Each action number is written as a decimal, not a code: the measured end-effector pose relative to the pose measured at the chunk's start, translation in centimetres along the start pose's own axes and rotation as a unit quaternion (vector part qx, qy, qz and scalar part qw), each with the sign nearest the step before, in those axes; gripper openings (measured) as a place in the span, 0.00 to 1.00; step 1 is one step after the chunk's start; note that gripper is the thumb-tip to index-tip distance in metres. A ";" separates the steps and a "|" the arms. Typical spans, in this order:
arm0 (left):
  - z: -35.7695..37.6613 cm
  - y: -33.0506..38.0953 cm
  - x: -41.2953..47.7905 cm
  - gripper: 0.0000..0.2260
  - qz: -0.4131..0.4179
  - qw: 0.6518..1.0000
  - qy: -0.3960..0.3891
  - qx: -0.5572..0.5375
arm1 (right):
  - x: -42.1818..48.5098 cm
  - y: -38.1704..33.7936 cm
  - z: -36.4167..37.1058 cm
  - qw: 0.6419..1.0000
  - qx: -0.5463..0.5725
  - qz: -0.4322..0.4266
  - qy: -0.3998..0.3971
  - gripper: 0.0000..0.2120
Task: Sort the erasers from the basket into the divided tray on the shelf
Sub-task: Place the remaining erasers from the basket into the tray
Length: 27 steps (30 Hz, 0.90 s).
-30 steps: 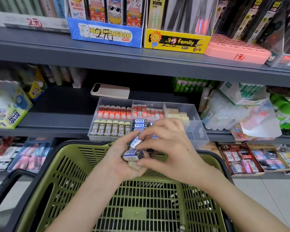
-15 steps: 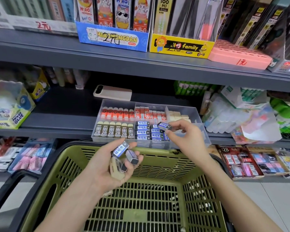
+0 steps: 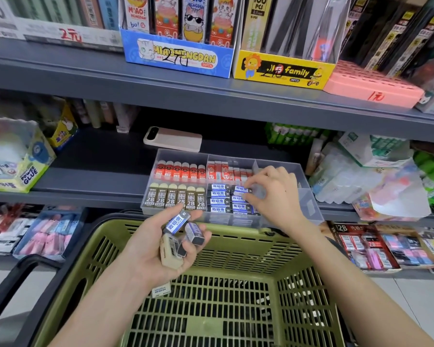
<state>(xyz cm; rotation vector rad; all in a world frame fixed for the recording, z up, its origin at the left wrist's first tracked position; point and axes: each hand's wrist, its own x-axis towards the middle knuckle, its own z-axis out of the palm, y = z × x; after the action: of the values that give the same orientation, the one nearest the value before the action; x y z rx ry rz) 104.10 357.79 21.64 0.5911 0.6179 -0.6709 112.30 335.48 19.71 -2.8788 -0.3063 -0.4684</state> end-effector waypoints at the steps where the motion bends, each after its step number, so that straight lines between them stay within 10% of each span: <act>1: 0.1 0.0 0.0 0.14 -0.003 1.000 -0.003 -0.001 | 0.1 0.0 0.0 1.000 0.006 0.002 0.002 0.06; 9: 0.8 -0.2 -0.1 0.16 -0.006 0.999 -0.040 0.035 | -0.2 -1.2 -1.4 0.995 0.098 0.028 0.005 0.05; 21: 2.3 -1.2 0.2 0.16 0.003 0.977 -0.088 0.195 | -3.7 -5.8 -6.0 0.863 0.457 -0.003 -0.213 0.05; 27: 1.0 -0.5 0.1 0.17 0.043 0.983 -0.045 0.175 | -2.4 -1.1 -5.7 0.856 0.487 0.168 -0.054 0.07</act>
<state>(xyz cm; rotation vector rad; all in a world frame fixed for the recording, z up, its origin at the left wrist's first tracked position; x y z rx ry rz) 104.11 356.78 22.11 0.9039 0.3885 -0.7261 108.12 334.78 24.43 -1.8902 -0.0170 -0.0357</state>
